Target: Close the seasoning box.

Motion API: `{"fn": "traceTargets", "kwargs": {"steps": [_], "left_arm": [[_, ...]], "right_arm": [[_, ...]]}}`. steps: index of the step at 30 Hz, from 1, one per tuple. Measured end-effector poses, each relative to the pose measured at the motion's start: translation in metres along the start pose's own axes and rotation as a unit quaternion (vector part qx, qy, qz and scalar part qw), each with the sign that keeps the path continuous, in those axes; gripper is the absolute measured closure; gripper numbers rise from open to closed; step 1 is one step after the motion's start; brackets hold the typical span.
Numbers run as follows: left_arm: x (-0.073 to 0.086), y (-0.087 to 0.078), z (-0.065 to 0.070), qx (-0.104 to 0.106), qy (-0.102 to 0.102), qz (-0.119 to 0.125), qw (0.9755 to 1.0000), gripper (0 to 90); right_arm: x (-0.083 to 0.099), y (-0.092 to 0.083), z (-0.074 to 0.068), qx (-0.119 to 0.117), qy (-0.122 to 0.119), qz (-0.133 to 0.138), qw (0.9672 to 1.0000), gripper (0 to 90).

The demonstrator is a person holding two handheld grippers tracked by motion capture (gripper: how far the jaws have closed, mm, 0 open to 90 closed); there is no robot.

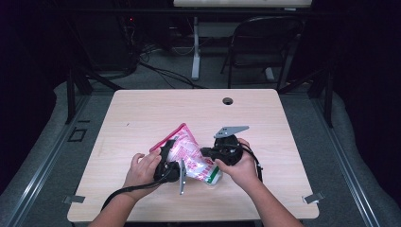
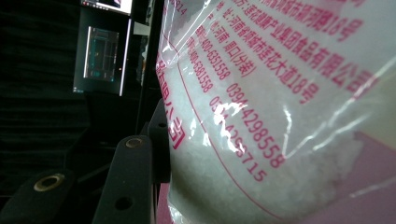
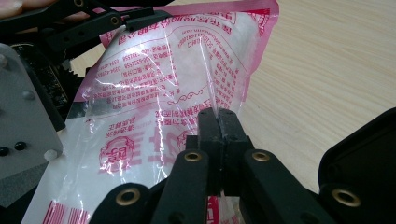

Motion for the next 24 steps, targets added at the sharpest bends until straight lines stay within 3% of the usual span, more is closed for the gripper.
{"fn": "traceTargets", "kwargs": {"steps": [24], "left_arm": [[-0.0019,-0.0018,-0.0069,-0.017,0.036,0.002,0.9992,58.7]], "right_arm": [[-0.0006,-0.0011,0.0004,0.001,-0.004,0.008,1.0,90.0]]}}
Point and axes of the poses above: each handheld gripper's, and its own axes: y roughly forward along the jaws, x roughly out of its underside, z roughly to its right, the point moved 7 cm from there along y, roughly forward along the jaws, and after that the axes turned 11 degrees about -x, right-handed, at the moved point
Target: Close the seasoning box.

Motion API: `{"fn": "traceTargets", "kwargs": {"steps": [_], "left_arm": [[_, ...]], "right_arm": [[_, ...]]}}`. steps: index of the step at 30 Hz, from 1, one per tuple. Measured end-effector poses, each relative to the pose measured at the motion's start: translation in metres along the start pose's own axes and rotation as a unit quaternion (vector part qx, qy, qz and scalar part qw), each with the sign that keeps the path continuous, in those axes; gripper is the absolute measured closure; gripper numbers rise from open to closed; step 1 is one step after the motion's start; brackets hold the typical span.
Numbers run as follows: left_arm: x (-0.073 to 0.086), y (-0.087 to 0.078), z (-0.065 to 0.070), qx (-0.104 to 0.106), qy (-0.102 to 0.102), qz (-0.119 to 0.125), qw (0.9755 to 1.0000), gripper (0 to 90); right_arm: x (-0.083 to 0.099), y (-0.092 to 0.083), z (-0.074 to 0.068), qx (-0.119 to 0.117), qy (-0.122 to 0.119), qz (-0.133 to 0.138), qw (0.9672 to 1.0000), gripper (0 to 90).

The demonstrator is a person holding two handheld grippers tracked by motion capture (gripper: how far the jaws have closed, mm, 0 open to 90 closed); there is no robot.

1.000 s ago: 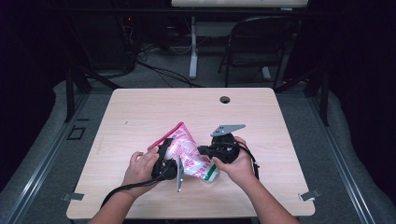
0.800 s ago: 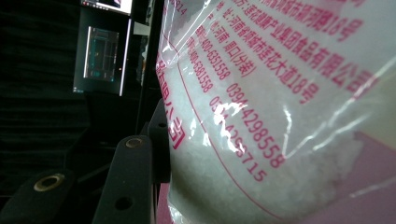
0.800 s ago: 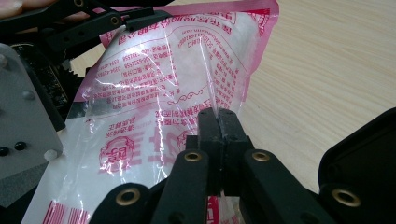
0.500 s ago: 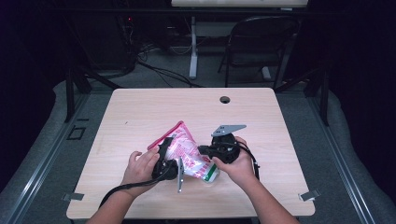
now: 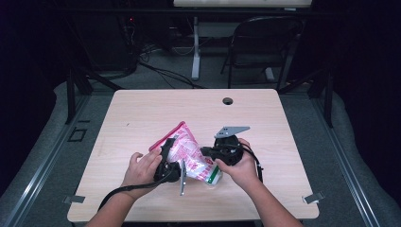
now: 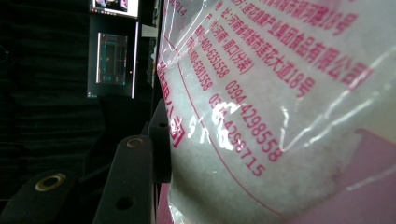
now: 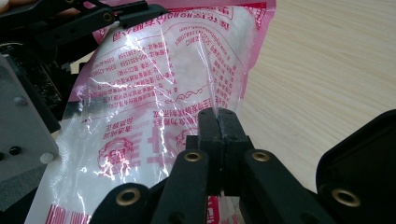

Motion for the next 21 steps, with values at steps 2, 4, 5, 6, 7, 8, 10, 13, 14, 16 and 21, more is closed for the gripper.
{"fn": "traceTargets", "kwargs": {"steps": [2,4,5,6,7,8,10,13,14,16,21], "left_arm": [[-0.0002,-0.0003,-0.0009,-0.002,0.004,-0.001,1.0,58.7],[-0.0005,-0.0002,-0.0016,-0.003,0.006,0.001,1.0,58.7],[-0.0006,-0.0003,-0.0019,-0.003,0.007,0.001,1.0,58.7],[-0.0007,-0.0004,-0.0022,-0.004,0.008,0.001,1.0,58.7],[-0.0008,-0.0005,-0.0025,-0.003,0.009,0.001,1.0,58.8],[-0.0009,-0.0005,-0.0027,-0.002,0.009,0.001,1.0,58.8],[-0.001,-0.0005,-0.0028,-0.003,0.011,0.001,0.9999,58.9],[-0.001,-0.0005,-0.0029,-0.002,0.013,0.0,0.9999,58.9],[-0.0012,-0.0001,-0.0028,-0.005,0.013,0.003,0.9999,58.9],[-0.0013,-0.0001,-0.003,-0.005,0.014,0.003,0.9999,58.9],[-0.0015,0.0,-0.005,-0.005,0.022,0.001,0.9997,58.9]], "right_arm": [[0.0,-0.0001,0.0,0.0,0.0,0.001,1.0,90.0],[0.0,-0.0002,0.0,0.001,0.0,0.002,1.0,90.0],[-0.0001,-0.0003,0.0,0.001,-0.001,0.002,1.0,90.0],[-0.0001,-0.0005,-0.0001,0.001,-0.001,0.002,1.0,90.0],[-0.0001,-0.0006,-0.0002,0.001,-0.002,0.003,1.0,90.0],[-0.0001,-0.0007,-0.0002,0.002,-0.002,0.003,1.0,90.0],[0.0,-0.0007,-0.0003,0.003,-0.003,0.003,1.0,90.0],[0.0001,-0.0003,-0.0003,0.004,-0.003,0.005,1.0,90.0],[0.0003,-0.0002,-0.0004,0.004,-0.002,0.005,1.0,90.0],[0.0005,0.0001,-0.0003,0.004,-0.002,0.006,1.0,90.0],[0.0003,-0.0003,-0.0001,0.002,-0.002,0.009,1.0,90.0]]}}
Point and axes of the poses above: each handheld gripper's, and its own axes: y roughly forward along the jaws, x roughly out of its underside, z roughly to its right, the point moved 7 cm from there along y, roughly forward along the jaws, and after that the axes turned 11 degrees about -x, right-handed, at the moved point
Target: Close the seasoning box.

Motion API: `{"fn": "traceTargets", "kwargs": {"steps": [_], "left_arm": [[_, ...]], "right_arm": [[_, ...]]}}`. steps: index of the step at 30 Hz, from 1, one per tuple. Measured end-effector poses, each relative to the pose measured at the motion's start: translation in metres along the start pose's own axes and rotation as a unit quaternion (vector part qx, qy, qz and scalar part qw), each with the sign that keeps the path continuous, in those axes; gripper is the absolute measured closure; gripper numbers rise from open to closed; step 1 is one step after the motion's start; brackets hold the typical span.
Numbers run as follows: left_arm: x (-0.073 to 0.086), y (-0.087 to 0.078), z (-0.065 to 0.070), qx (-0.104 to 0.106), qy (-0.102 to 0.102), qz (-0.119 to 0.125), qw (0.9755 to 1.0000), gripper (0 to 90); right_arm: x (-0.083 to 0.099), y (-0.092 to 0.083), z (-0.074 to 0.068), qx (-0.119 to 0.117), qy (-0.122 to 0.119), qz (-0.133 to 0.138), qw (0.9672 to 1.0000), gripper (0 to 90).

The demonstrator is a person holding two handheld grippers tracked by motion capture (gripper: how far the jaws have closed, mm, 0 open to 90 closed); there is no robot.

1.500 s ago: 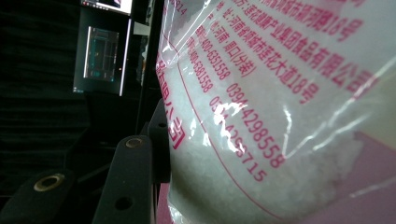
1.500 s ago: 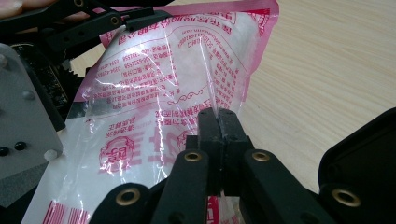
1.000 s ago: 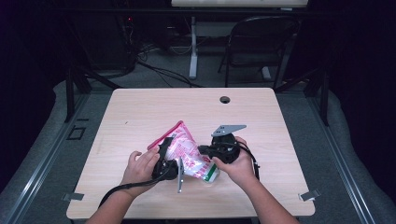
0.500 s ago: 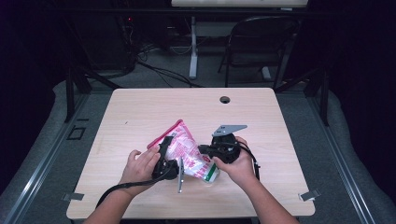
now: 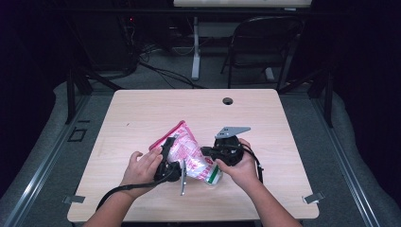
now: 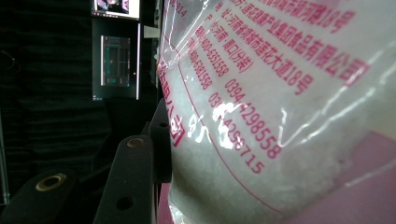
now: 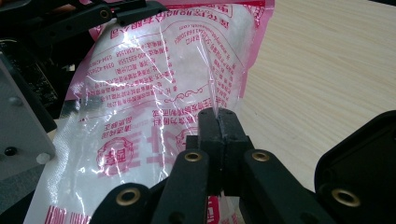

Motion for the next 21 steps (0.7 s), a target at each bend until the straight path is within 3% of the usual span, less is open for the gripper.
{"fn": "traceTargets", "kwargs": {"steps": [21], "left_arm": [[0.0006,-0.0024,-0.0047,-0.002,0.011,-0.007,0.9999,59.0]], "right_arm": [[-0.0004,0.0002,-0.001,-0.007,-0.006,0.013,0.9999,90.0]]}}
Point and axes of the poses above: each handheld gripper's, and its own axes: y roughly forward along the jaws, x roughly out of its underside, z roughly to its right, the point moved 7 cm from there along y, roughly forward along the jaws, and after that the axes turned 11 degrees about -x, right-handed, at the moved point
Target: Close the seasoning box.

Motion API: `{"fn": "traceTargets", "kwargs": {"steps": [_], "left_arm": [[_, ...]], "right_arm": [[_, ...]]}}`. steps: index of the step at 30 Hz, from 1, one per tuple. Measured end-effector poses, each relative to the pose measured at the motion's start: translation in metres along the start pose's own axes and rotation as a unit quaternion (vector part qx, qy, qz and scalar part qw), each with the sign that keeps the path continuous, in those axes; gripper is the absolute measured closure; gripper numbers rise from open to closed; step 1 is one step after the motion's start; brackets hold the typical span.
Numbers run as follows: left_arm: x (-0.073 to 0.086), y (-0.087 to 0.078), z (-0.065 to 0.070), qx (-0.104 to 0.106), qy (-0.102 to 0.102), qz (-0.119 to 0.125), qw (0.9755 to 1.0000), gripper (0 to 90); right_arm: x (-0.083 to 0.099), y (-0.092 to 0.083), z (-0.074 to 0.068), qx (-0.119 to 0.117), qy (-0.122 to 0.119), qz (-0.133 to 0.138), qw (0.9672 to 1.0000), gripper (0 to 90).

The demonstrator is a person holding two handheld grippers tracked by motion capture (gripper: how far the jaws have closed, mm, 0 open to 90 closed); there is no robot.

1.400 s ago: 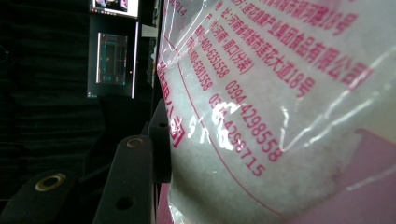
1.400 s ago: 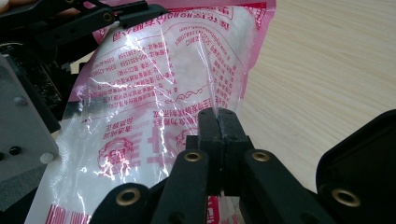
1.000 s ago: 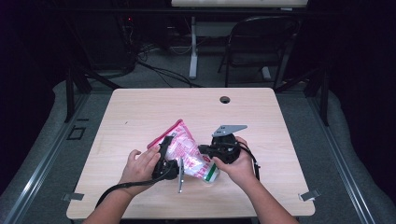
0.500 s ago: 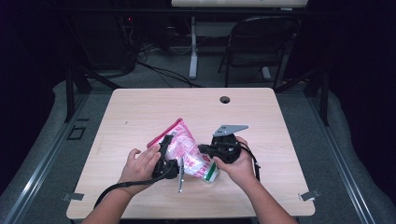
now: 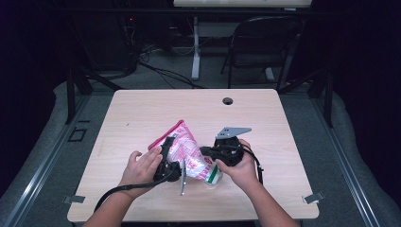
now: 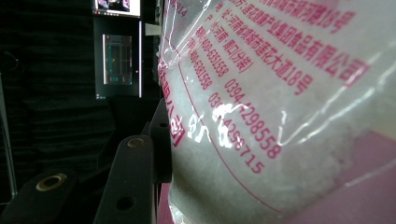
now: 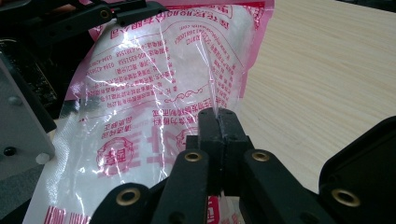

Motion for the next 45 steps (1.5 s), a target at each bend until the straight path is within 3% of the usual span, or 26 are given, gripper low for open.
{"fn": "traceTargets", "kwargs": {"steps": [22,25,28,33,37,45], "left_arm": [[-0.0028,0.0,-0.0037,0.001,0.026,0.003,0.9997,59.1],[-0.0038,0.0009,-0.005,-0.008,0.028,0.01,0.9995,59.1],[-0.0039,-0.0003,-0.006,-0.001,0.036,0.004,0.9994,59.2],[-0.0055,0.0012,-0.0076,-0.008,0.035,0.011,0.9993,59.3],[-0.0053,0.0003,-0.0063,0.003,0.036,0.002,0.9994,59.4],[-0.0064,0.0006,-0.0082,-0.002,0.044,0.003,0.999,59.6]], "right_arm": [[0.0037,0.0004,0.0006,-0.002,0.005,0.006,1.0,90.0],[0.0041,0.0,0.0008,-0.002,0.005,0.006,1.0,90.0],[0.004,-0.0004,0.0009,-0.002,0.004,0.006,1.0,90.0],[0.0041,-0.0009,0.0014,-0.003,0.005,0.01,0.9999,90.0],[0.005,-0.0012,0.0024,-0.002,0.005,0.01,0.9999,90.0],[0.0051,-0.0009,0.0036,-0.003,0.008,0.011,0.9999,90.0]]}}
Point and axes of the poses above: each handheld gripper's, and its own axes: y roughly forward along the jaws, x roughly out of its underside, z roughly to its right, the point moved 7 cm from there along y, roughly forward along the jaws, and after that the axes turned 11 degrees about -x, right-handed, at the moved point
